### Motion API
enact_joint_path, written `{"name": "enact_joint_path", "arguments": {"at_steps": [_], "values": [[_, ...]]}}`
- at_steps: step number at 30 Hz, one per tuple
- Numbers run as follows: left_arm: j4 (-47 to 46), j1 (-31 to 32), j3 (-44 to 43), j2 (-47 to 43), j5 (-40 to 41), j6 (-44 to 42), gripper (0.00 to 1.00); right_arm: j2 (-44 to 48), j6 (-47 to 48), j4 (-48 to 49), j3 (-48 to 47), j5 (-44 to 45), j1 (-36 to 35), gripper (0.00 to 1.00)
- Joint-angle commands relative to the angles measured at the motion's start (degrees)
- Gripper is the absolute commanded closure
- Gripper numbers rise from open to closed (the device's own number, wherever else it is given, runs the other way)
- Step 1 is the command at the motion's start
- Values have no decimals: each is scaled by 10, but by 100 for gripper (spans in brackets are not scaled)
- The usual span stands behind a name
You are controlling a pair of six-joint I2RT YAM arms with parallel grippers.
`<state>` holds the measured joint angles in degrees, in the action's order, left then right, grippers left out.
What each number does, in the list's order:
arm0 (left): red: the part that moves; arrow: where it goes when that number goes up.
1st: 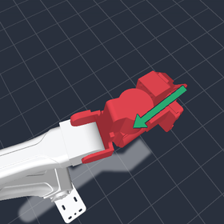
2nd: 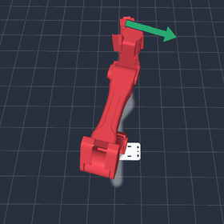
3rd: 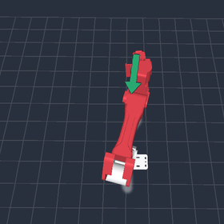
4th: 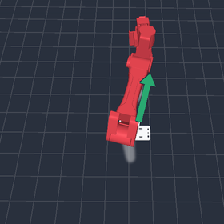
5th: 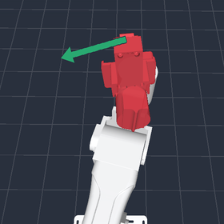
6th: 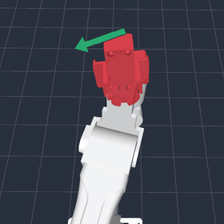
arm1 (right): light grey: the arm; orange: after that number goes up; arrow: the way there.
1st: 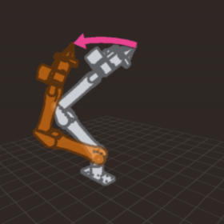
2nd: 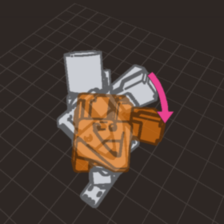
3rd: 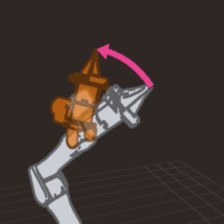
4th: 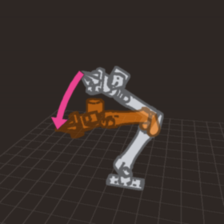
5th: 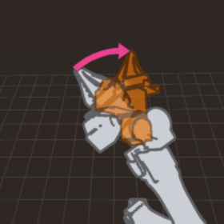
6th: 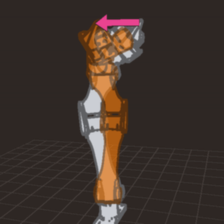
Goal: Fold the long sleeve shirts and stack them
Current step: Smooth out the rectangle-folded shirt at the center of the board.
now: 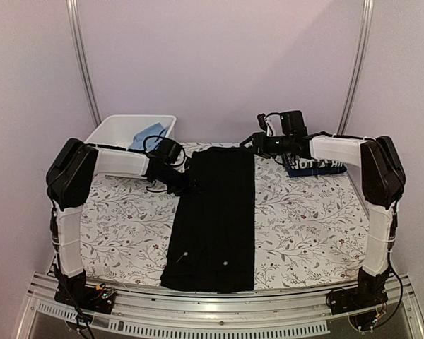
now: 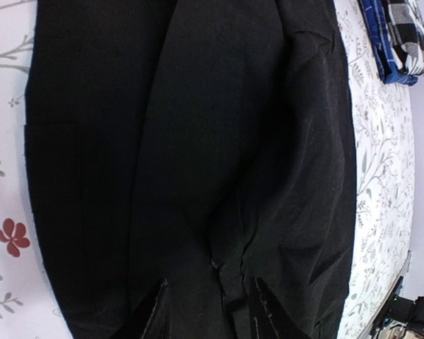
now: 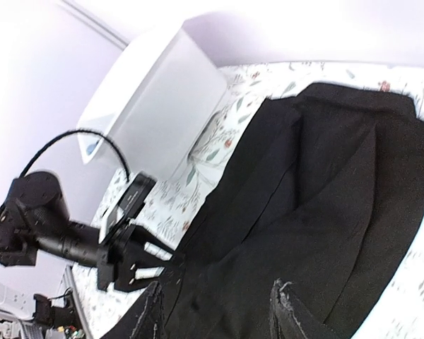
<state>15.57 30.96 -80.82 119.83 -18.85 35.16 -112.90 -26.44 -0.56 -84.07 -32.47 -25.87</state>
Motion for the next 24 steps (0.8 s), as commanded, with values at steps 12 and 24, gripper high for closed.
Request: {"name": "enact_joint_path", "arguments": {"at_steps": [12,24], "values": [[-35,-6,-32,50,-45,22,61,-366,16,1,-352,-20,49,50],[-33,-5,-40,65,-59,30,62,-433,-32,49,-402,-27,50,54]]}}
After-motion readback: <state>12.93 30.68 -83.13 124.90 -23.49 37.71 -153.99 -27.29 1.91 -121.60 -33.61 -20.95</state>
